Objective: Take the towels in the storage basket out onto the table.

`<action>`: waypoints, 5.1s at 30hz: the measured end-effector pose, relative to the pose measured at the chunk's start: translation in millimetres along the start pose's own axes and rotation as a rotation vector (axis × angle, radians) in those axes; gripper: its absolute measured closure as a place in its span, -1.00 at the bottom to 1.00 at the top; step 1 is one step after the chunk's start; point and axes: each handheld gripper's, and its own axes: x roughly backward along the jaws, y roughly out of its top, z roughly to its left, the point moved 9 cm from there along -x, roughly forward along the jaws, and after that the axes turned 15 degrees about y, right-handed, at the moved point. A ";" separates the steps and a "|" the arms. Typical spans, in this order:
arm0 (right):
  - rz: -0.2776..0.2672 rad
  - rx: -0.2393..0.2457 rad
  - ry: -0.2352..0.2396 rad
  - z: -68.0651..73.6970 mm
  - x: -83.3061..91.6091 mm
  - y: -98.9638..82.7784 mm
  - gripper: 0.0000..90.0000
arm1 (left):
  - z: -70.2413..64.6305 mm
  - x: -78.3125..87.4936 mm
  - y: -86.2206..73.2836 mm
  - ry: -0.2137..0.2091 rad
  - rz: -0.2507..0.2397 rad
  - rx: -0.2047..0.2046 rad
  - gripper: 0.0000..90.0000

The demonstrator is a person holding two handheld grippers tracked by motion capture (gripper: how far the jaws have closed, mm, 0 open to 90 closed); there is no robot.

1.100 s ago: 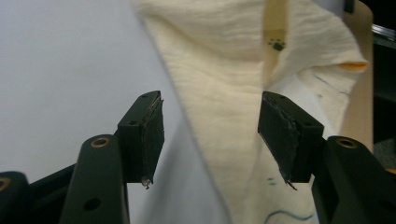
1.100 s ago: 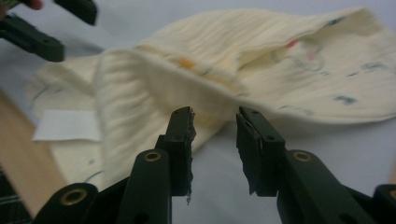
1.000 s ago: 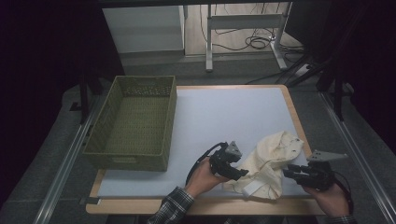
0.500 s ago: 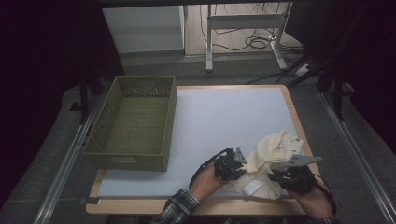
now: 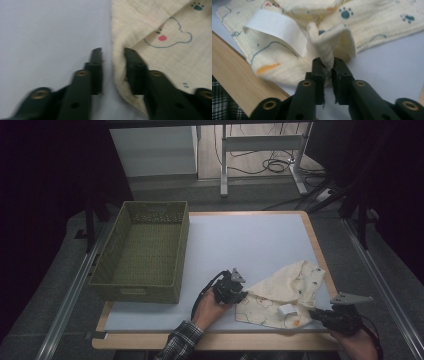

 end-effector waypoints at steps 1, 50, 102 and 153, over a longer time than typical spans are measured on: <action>-0.002 -0.003 0.002 -0.9 0.7 -1.8 0.72 | -1.3 2.0 3.2 -0.020 -0.014 0.005 0.42; -0.114 0.019 -0.035 -15.8 44.9 35.8 0.50 | 33.2 -30.3 74.4 0.034 -0.054 0.025 1.00; -0.102 0.005 -0.070 -63.6 -16.7 74.5 0.34 | 133.9 -34.3 20.0 0.352 0.027 0.162 0.77; -0.011 0.064 0.004 4.7 -13.7 25.3 0.15 | 22.2 70.9 -81.8 0.060 -0.007 0.080 0.91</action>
